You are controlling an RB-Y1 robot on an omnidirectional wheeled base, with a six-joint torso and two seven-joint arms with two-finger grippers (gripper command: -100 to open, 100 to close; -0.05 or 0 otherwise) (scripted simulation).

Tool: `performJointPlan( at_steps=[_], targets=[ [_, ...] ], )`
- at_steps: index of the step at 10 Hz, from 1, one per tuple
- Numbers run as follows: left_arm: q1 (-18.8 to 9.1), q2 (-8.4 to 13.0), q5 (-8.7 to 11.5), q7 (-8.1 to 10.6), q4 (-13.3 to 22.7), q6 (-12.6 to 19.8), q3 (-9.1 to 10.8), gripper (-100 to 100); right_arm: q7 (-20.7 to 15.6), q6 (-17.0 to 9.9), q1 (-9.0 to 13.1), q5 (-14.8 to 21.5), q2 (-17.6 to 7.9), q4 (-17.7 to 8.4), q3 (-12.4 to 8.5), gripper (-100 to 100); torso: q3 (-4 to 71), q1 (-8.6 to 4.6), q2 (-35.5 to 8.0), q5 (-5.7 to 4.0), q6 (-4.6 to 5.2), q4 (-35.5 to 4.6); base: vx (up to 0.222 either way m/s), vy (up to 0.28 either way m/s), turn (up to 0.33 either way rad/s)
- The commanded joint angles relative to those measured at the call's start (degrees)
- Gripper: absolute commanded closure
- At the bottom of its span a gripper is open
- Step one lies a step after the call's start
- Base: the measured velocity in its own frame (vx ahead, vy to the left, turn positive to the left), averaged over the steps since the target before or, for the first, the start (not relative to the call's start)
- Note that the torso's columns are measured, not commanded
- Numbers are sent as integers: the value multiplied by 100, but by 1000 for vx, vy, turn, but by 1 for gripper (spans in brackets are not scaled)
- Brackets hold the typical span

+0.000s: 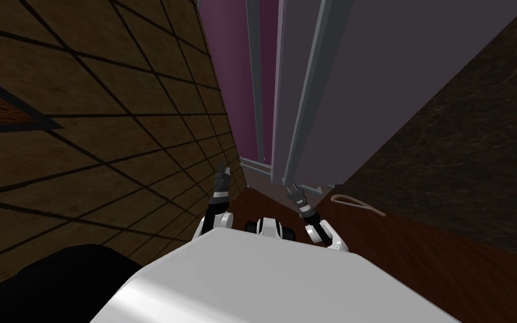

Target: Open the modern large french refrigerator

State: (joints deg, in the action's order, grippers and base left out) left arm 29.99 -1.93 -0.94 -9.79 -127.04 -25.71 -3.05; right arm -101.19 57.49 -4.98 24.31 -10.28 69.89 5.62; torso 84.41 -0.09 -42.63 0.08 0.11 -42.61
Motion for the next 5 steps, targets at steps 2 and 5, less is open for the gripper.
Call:
performJointPlan(
  at_steps=[2, 5],
  targets=[
    [0, 0, 0, 0, 0, 0, 0, 0, 282, 273, 78, 101, -169, 63, 278, 100, -10, -3, -18, -1, 0, -8, -161, -200, 123],
    [0, 0, 0, 0, 0, 0, 0, 0, 506, 464, 121, 198, -308, 94, 527, 100, -3, 24, -9, 5, -12, -18, -145, -204, 114]
  ],
)
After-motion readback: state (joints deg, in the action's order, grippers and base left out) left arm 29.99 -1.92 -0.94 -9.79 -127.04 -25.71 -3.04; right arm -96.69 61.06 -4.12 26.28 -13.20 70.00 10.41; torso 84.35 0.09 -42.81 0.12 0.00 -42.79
